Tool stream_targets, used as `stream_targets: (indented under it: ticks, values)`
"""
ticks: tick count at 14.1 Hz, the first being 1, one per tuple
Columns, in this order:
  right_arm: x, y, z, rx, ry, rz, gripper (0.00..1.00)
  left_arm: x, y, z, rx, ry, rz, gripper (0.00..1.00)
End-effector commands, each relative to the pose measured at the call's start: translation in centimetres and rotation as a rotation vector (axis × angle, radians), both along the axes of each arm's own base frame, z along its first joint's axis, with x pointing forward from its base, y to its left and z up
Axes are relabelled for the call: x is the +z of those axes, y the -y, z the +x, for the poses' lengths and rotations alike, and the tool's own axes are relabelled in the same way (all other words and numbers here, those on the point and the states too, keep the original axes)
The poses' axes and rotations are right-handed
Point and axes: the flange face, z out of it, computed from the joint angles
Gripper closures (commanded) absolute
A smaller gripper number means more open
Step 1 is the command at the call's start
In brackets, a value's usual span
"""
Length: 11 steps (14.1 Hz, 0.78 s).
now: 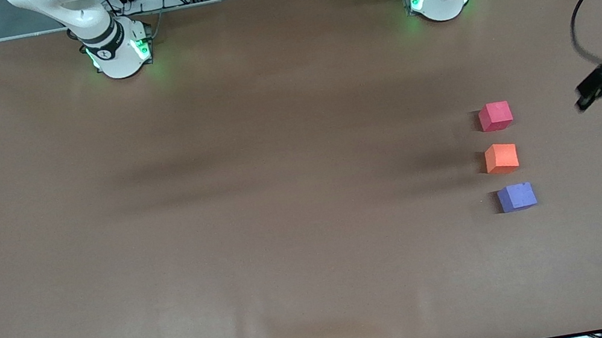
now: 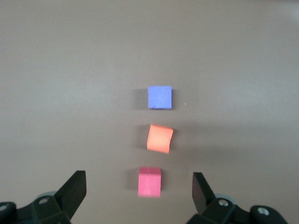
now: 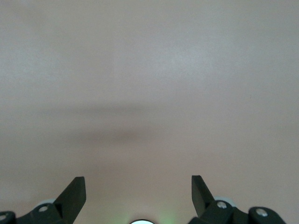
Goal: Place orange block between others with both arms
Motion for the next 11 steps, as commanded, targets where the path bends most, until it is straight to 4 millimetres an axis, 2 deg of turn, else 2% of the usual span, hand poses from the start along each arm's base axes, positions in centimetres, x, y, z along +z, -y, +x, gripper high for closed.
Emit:
stream_targets:
  ticks: [1, 3, 4, 7, 11]
  values:
    - [0.3, 0.1, -0.1, -0.004, 0.004, -0.008, 0.0, 3.5, -0.2, 0.7, -0.022, 0.005, -0.01, 0.0]
    - [0.3, 0.1, -0.1, -0.004, 0.002, -0.008, 0.0, 5.5, -0.1, 0.3, -0.031, -0.004, -0.009, 0.0]
    - [0.3, 0.1, -0.1, -0.004, 0.001, -0.008, 0.0, 5.9, 0.3, -0.4, -0.05, -0.032, -0.02, 0.0]
    - [0.3, 0.1, -0.1, -0.004, -0.001, -0.008, 0.0, 8.9, 3.9, -2.5, -0.094, -0.015, -0.038, 0.0]
    - [0.4, -0.4, 0.0, 0.002, 0.005, -0.004, 0.0, 8.6, 7.4, -2.9, -0.142, -0.047, -0.062, 0.0]
